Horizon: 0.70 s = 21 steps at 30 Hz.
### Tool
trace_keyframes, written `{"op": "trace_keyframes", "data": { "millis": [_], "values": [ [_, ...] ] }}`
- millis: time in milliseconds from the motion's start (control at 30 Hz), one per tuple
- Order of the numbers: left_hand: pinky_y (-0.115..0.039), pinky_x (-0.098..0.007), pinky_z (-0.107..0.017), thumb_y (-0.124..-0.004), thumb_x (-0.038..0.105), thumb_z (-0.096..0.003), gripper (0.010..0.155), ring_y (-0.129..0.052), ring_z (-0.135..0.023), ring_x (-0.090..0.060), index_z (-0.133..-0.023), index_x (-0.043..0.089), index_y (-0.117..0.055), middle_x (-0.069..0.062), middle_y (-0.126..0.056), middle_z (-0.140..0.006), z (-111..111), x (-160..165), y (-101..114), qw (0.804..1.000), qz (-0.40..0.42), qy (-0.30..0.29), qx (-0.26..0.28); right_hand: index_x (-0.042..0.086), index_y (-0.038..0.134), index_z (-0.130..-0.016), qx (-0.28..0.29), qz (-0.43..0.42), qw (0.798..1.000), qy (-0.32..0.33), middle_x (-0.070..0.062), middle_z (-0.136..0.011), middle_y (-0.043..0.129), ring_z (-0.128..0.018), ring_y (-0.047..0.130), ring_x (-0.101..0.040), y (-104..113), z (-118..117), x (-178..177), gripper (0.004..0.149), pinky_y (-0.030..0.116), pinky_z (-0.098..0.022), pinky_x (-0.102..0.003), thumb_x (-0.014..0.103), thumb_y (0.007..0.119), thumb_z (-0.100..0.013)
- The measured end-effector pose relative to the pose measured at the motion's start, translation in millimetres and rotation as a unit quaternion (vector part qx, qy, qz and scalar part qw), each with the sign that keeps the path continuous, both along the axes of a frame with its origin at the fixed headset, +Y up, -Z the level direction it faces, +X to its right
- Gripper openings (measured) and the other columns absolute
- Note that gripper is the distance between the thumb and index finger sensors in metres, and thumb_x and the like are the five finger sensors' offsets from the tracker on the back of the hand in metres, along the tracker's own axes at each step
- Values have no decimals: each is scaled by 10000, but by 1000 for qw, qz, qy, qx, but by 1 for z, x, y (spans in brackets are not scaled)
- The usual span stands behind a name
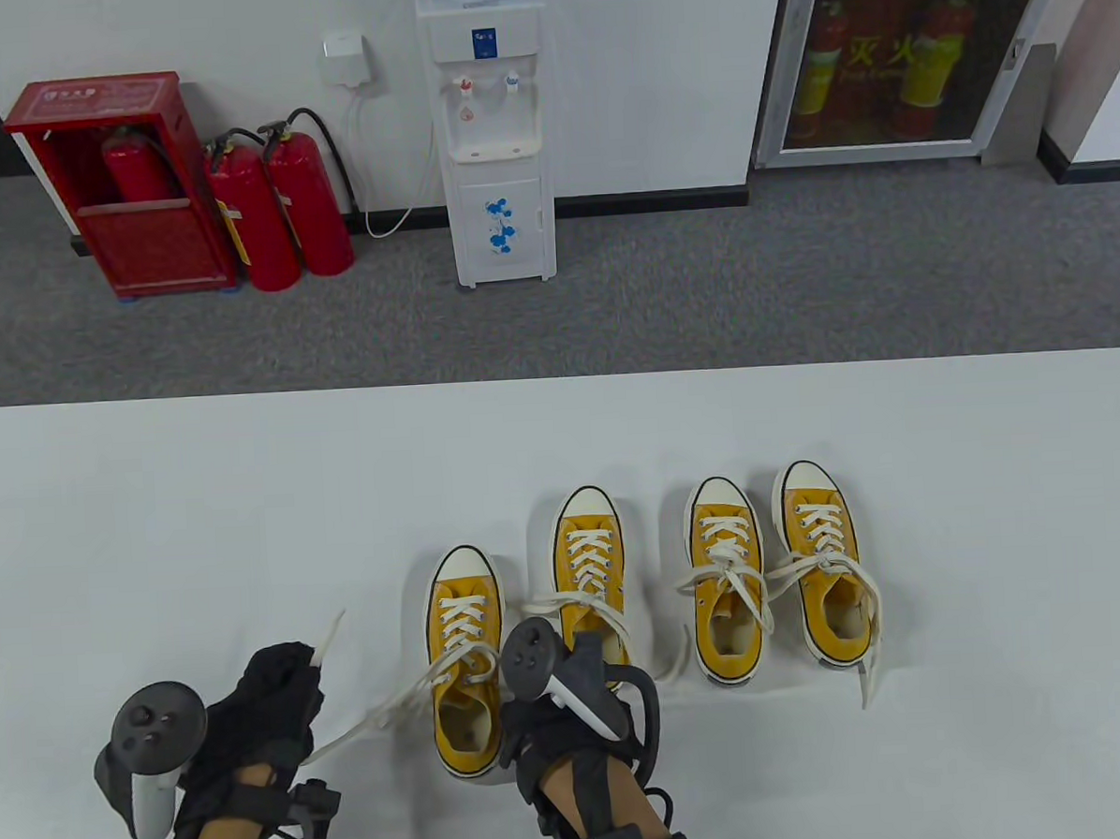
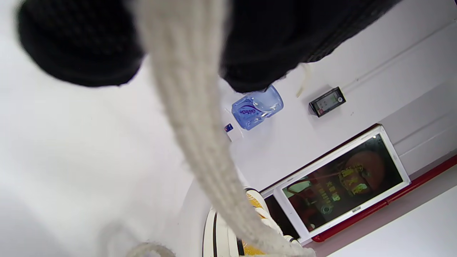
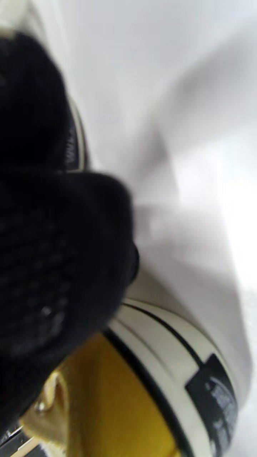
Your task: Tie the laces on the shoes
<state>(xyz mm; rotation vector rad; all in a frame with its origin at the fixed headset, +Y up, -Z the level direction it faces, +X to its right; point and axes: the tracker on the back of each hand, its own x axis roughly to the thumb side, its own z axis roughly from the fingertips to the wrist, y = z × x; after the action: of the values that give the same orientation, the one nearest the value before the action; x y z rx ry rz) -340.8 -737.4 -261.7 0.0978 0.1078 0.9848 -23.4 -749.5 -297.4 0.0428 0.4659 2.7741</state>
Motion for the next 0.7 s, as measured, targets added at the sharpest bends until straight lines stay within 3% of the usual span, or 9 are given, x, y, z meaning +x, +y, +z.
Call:
{"op": "trace_keyframes", "data": {
  "millis": [167, 233, 300, 400, 700],
  "values": [
    [-952, -427, -261, -786, 436, -481, 397, -987, -10, -56, -856, 305, -796, 55, -1024, -504, 1, 4, 1, 1000, -9, -5, 4, 180, 541, -1030, -34, -62, 997, -11, 75, -565, 1003, -92, 1022, 13, -17, -6, 4, 673, 901, -139, -272, 407, 816, -458],
    [-952, -427, -263, -785, 437, -481, 397, -987, -11, -56, -855, 306, -796, 56, -1024, -504, 1, 5, 1, 1000, -14, -7, 4, 189, 653, -1003, -41, -67, 997, -11, 74, -550, 1006, -123, 1035, -16, -23, -7, 5, 598, 898, -170, -299, 398, 798, -462],
    [-952, -428, -261, -786, 436, -480, 396, -987, -9, -57, -854, 306, -798, 55, -1024, -503, 1, 6, 0, 1000, -16, -8, 2, 181, 738, -970, -21, -97, 995, -16, 64, -560, 1002, -175, 1046, -44, -24, -6, 6, 556, 892, -216, -330, 393, 808, -461],
    [-951, -430, -261, -786, 436, -480, 398, -987, -10, -58, -855, 303, -797, 54, -1024, -503, 0, 7, -1, 1000, -18, -7, -2, 201, 888, -830, 13, -109, 994, -22, 59, -554, 1013, -184, 1050, -56, -25, -4, 8, 434, 891, -221, -338, 395, 838, -445],
    [-951, -433, -262, -786, 433, -480, 397, -988, -10, -61, -854, 300, -798, 52, -1024, -501, 0, 5, -5, 1000, -7, -2, -11, 157, 877, -767, -1, -158, 987, -9, 113, -458, 987, -98, 1009, 20, -22, 2, 15, 447, 902, -169, -294, 452, 822, -437]
  ]
}}
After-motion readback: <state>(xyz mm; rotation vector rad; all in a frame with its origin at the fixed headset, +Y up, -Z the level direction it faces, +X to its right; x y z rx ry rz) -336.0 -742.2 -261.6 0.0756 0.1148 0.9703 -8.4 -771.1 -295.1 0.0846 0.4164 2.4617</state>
